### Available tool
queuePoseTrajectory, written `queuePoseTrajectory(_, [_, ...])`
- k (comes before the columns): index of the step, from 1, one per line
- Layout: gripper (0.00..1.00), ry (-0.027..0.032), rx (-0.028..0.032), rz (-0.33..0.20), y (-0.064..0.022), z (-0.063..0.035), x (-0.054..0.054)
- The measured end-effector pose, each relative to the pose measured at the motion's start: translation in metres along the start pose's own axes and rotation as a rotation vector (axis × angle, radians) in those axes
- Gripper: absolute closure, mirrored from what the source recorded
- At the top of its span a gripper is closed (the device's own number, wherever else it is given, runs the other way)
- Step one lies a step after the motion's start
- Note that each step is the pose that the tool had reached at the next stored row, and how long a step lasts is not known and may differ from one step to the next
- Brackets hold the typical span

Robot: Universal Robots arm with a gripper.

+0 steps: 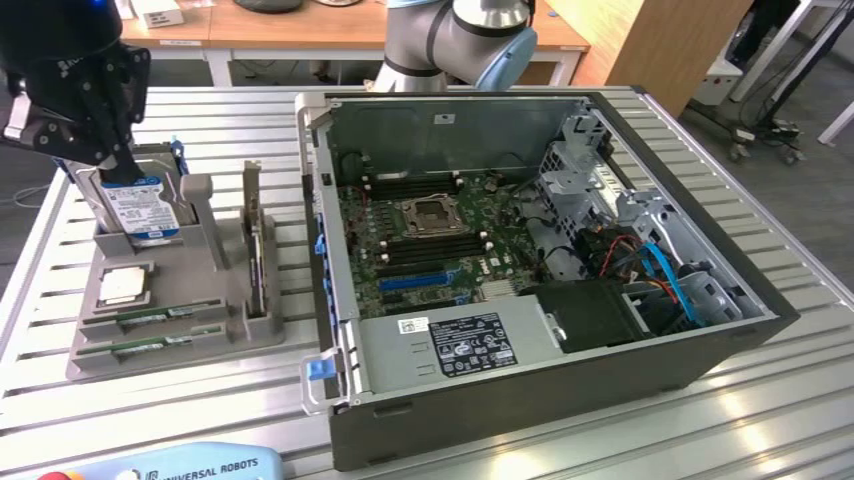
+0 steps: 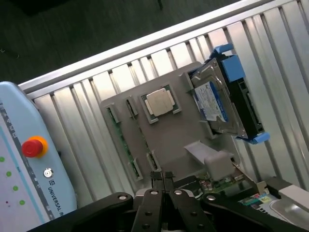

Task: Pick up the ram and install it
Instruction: 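Pick up the ram and move it above insertion slot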

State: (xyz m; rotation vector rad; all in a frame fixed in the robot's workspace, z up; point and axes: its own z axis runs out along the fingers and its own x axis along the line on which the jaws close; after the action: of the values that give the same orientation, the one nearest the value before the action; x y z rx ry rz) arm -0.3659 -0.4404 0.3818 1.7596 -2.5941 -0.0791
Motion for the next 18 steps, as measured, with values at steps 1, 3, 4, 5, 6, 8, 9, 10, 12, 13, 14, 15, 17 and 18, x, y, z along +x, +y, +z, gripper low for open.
queuePoseTrajectory(1, [0.90,0.0008,-0.0004,-0.018,0.0000,0.0001,0.0000])
queuePoseTrajectory(3, [0.90,0.0024,-0.0013,-0.054,-0.0001,0.0003,0.0000])
queuePoseTrajectory(4, [0.90,0.0033,-0.0017,-0.072,-0.0001,0.0005,0.0000])
queuePoseTrajectory(5, [0.90,0.0041,-0.0020,-0.090,-0.0001,0.0006,0.0000])
queuePoseTrajectory(6, [0.90,0.0050,-0.0025,-0.109,-0.0001,0.0007,0.0000])
queuePoseTrajectory(8, [0.90,0.0065,-0.0033,-0.145,-0.0001,0.0009,0.0000])
queuePoseTrajectory(9, [0.90,0.0074,-0.0038,-0.163,-0.0001,0.0010,0.0000])
queuePoseTrajectory(10, [0.90,0.0081,-0.0042,-0.181,-0.0001,0.0011,0.0000])
queuePoseTrajectory(12, [0.90,0.0098,-0.0050,-0.217,-0.0001,0.0014,0.0000])
queuePoseTrajectory(13, [0.90,0.0107,-0.0054,-0.236,-0.0001,0.0015,0.0000])
queuePoseTrajectory(14, [0.90,0.0114,-0.0059,-0.254,-0.0001,0.0016,0.0000])
queuePoseTrajectory(15, [0.90,0.0123,-0.0063,-0.272,-0.0001,0.0017,0.0000])
queuePoseTrajectory(17, [0.90,0.0139,-0.0071,-0.308,-0.0001,0.0019,0.0001])
queuePoseTrajectory(18, [0.90,0.0148,-0.0075,-0.326,-0.0001,0.0020,0.0000])
